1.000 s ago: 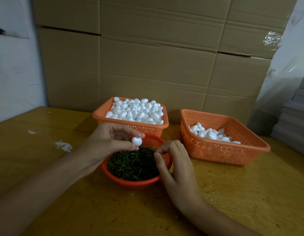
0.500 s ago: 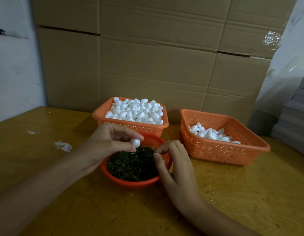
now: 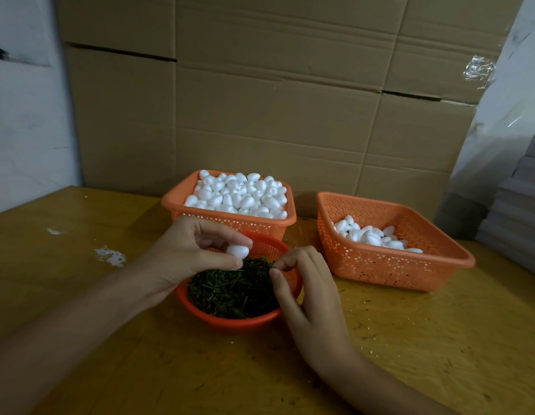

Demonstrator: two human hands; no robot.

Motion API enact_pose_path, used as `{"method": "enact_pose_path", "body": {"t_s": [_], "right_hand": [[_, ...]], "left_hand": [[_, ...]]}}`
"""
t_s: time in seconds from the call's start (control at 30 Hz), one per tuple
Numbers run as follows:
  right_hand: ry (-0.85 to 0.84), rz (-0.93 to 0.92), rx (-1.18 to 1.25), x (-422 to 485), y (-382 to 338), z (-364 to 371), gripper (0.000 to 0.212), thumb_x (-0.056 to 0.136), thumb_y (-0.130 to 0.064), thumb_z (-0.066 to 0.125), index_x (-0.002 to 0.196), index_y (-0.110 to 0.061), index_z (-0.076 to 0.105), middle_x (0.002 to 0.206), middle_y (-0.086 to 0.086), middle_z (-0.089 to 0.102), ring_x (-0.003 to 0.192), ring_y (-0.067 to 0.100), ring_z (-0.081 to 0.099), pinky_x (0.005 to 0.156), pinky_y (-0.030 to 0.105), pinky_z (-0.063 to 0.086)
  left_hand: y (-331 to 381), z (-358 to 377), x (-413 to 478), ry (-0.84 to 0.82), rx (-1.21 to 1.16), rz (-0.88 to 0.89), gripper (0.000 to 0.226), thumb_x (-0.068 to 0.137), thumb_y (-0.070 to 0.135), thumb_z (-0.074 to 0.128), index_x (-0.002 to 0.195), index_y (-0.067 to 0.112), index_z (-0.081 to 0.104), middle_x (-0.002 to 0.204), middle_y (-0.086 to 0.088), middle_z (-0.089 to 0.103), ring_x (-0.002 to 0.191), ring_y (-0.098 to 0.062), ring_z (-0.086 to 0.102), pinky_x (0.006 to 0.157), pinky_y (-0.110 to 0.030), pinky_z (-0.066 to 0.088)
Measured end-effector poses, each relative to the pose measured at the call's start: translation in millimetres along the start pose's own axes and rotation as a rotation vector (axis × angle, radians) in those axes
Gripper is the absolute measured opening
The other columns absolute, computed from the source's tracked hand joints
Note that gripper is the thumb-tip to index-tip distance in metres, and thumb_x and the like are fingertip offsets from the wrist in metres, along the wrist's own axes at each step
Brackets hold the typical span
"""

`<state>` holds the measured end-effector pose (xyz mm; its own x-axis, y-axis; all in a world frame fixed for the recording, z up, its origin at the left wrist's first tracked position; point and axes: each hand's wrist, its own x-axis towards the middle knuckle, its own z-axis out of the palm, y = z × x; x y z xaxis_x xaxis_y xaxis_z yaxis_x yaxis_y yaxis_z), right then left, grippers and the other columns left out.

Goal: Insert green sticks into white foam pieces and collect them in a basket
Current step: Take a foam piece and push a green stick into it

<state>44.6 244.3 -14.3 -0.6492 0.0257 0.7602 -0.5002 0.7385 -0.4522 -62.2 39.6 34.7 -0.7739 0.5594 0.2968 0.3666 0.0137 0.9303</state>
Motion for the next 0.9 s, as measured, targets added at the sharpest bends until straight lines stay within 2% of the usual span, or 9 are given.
{"method": "enact_pose_path", "body": {"t_s": [0.17,0.33,0.47,0.73,0.9], "right_hand": [[0.006,-0.006,0.000,-0.3,0.9,-0.1,0.005,0.106,-0.025,0.057,0.102,-0.023,0.058,0.101,-0.011,0.054,0.101,0.016,0.057,0.084,0.040,0.048],[0.011,-0.016,0.004,-0.6,0.7,0.3,0.007,0.106,-0.028,0.055,0.101,-0.024,0.058,0.101,-0.012,0.055,0.100,0.016,0.057,0.084,0.039,0.048],[0.013,-0.019,0.007,-1.0,1.3,0.3,0.005,0.106,-0.030,0.055,0.101,-0.029,0.056,0.102,-0.014,0.054,0.101,0.015,0.058,0.084,0.040,0.048],[0.021,-0.013,-0.006,-1.2,1.4,0.0,0.006,0.104,-0.031,0.058,0.100,-0.034,0.055,0.104,-0.016,0.055,0.104,0.014,0.058,0.085,0.047,0.049],[0.015,0.000,-0.002,-1.2,1.2,-1.1,0.007,0.102,-0.027,0.064,0.098,-0.030,0.059,0.102,-0.018,0.056,0.102,0.014,0.059,0.084,0.047,0.049]], "left_hand": [[0.3,1.4,0.2,-0.002,0.016,0.008,0.037,0.062,0.022,0.098,0.096,0.028,0.085,0.104,0.000,0.082,0.105,-0.013,0.076,0.092,-0.027,0.054],[0.0,3.5,-0.4,0.024,-0.035,0.019,0.037,0.060,0.024,0.095,0.095,0.023,0.085,0.100,-0.005,0.082,0.099,-0.017,0.077,0.079,-0.023,0.061],[0.5,5.9,0.1,0.032,-0.109,-0.001,0.036,0.060,0.021,0.095,0.095,0.016,0.084,0.100,-0.010,0.081,0.096,-0.021,0.078,0.072,-0.027,0.063],[1.0,6.2,-0.1,0.042,-0.131,-0.017,0.036,0.062,0.024,0.096,0.096,0.017,0.084,0.101,-0.010,0.081,0.095,-0.022,0.079,0.071,-0.029,0.064],[2.1,8.1,-0.3,0.073,-0.147,-0.007,0.035,0.062,0.021,0.095,0.094,0.016,0.084,0.101,-0.009,0.081,0.093,-0.025,0.079,0.073,-0.028,0.064]]}}
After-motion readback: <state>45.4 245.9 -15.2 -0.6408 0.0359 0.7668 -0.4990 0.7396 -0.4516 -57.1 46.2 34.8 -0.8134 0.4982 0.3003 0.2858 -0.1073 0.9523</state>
